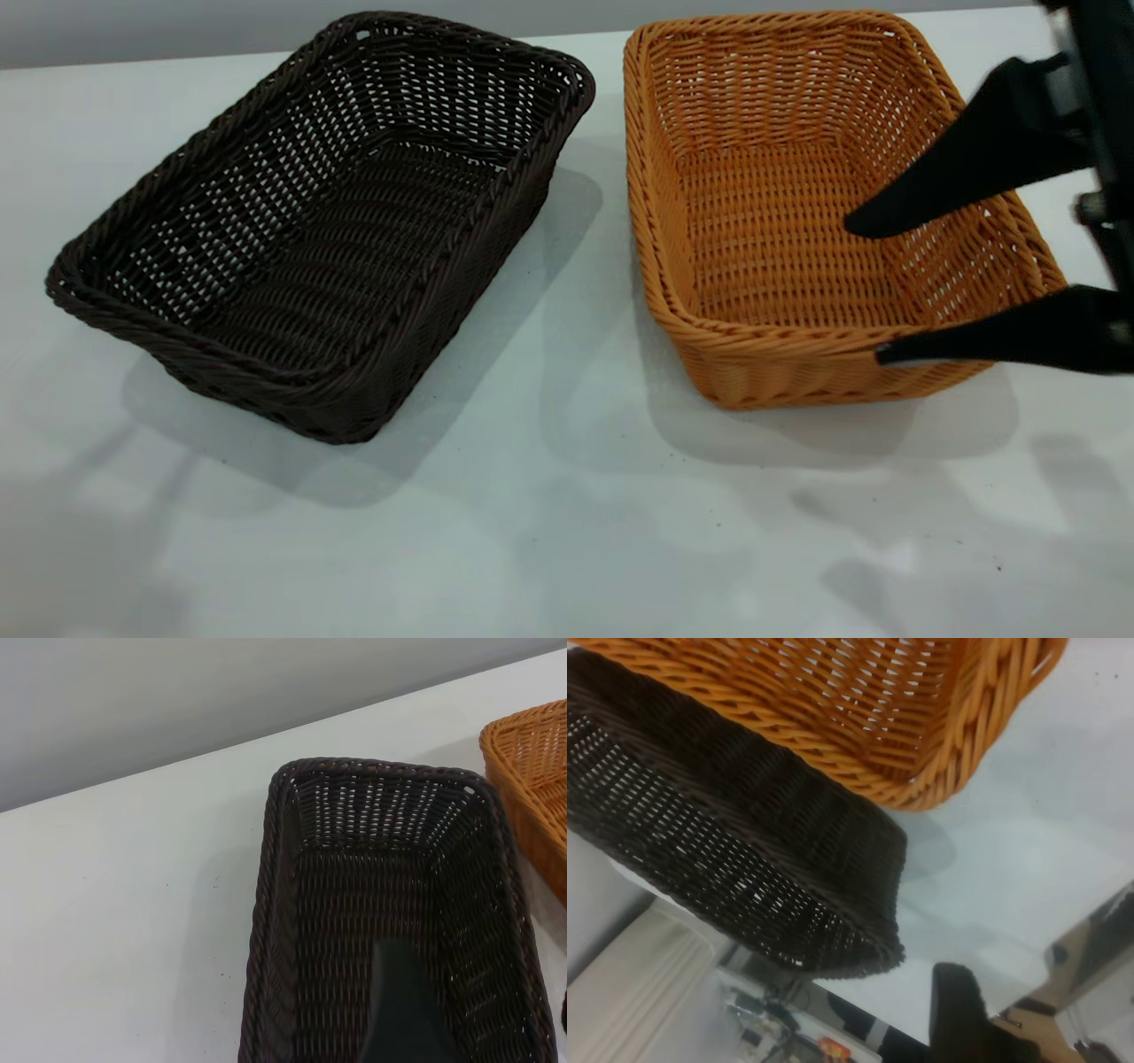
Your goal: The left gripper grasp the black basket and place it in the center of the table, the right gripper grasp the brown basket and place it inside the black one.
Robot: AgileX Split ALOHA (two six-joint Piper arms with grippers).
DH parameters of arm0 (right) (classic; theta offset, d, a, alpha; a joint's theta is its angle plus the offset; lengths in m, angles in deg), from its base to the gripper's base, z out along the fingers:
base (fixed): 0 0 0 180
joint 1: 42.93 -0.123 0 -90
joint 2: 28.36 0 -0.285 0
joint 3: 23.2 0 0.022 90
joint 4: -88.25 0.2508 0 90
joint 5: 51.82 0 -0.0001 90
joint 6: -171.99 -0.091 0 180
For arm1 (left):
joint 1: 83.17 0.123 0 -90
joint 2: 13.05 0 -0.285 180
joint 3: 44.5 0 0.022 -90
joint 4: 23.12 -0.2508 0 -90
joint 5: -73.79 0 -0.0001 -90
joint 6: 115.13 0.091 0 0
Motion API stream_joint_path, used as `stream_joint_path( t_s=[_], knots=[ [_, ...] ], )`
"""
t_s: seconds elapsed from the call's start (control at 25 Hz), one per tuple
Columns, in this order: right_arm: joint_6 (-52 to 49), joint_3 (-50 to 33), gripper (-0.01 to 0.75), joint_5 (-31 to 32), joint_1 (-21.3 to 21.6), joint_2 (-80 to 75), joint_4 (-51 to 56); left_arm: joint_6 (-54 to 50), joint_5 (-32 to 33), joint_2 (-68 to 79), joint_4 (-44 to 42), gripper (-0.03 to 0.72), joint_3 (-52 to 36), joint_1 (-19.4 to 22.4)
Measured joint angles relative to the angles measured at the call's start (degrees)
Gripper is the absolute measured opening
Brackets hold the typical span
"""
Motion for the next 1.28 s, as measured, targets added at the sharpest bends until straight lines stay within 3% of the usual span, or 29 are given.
stream_joint_path(
  t_s=[0.24, 0.48, 1.28],
  knots=[
    [13.0, 2.5, 0.413, 1.5, 0.1, -7.8, 8.7, 0.0, 0.0, 0.0, 0.1, 0.372, 0.0, 0.0],
    [20.2, 2.6, 0.486, 5.8, 0.1, -14.4, 10.6, 0.0, 0.0, 0.0, 0.3, 0.372, 0.0, 0.0],
    [18.6, 6.5, 0.510, -1.1, 0.1, -17.2, 10.5, 0.0, 0.1, 0.0, 1.5, 0.373, 0.0, 0.0]
  ],
)
